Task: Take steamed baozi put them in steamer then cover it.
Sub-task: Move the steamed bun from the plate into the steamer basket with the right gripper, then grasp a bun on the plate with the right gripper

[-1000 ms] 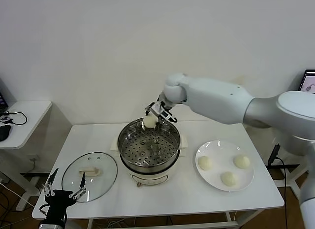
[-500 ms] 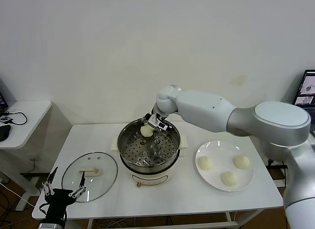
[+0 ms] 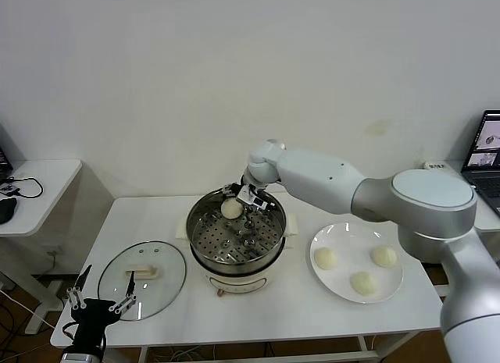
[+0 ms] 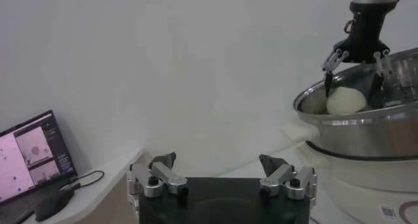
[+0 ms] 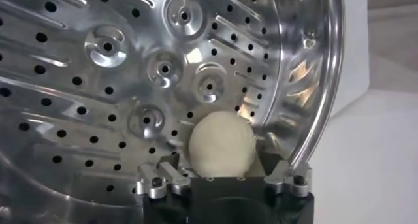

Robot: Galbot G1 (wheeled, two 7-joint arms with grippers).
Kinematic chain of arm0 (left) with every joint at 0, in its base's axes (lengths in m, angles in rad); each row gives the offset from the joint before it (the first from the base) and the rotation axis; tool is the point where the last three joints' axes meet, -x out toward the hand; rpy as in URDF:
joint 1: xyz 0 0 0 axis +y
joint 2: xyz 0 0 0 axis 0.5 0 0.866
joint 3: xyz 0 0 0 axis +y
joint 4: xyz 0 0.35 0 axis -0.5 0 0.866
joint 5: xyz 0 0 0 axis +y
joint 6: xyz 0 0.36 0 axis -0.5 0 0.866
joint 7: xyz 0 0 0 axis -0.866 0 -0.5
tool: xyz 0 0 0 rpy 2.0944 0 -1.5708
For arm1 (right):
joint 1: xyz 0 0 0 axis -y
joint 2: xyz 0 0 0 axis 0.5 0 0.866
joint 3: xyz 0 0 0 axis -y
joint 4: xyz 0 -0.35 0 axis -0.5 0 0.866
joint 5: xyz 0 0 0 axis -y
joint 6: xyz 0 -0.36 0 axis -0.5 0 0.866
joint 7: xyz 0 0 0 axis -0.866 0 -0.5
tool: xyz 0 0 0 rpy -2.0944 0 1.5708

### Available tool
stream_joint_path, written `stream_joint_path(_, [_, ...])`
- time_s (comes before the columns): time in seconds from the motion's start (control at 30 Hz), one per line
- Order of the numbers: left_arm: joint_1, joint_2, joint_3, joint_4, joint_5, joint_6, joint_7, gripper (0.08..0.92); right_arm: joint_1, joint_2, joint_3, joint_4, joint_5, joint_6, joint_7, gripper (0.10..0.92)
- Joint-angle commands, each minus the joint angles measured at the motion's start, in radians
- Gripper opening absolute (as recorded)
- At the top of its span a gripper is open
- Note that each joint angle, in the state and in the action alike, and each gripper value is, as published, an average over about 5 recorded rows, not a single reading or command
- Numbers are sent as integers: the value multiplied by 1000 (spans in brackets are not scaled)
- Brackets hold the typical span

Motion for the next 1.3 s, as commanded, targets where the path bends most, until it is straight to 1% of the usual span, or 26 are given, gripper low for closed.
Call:
stream_joint_path(0.03, [0, 0, 1, -2, 1, 0, 1, 823, 60, -21, 1, 21, 34, -8, -18, 822])
stream_joint_path(0.13, [1, 3, 3, -4, 0, 0, 2, 823, 136, -68, -10, 96, 154, -100, -75, 823])
stream_joint_path(0.27, [0, 13, 2, -4, -1, 2, 3, 823, 230, -175, -27, 279, 352, -299, -157, 823])
stream_joint_path(0.37, [-3, 21, -1, -10, -5, 5, 5, 823, 278, -278, -23, 398, 432, -455, -173, 823])
stream_joint_path(0.47, [-8, 30, -4, -17, -16, 4, 3, 823, 307, -386, -22, 474, 471, -552, -169, 823])
stream_joint_path(0.7, [-23, 57, -25, -32, -59, 6, -2, 823, 300, -637, -45, 595, 472, -657, -189, 823])
stream_joint_path(0.9, [-36, 71, -21, -27, -60, 11, 2, 823, 170, -831, -5, 686, 434, -700, -192, 823])
stream_joint_path(1.07, [-51, 65, -10, -19, -59, 13, 1, 823, 46, -886, 34, 694, 373, -708, -185, 823])
stream_joint_path(1.3, [-56, 62, -14, -13, -59, 23, 3, 823, -142, -874, 136, 652, 313, -705, -167, 823])
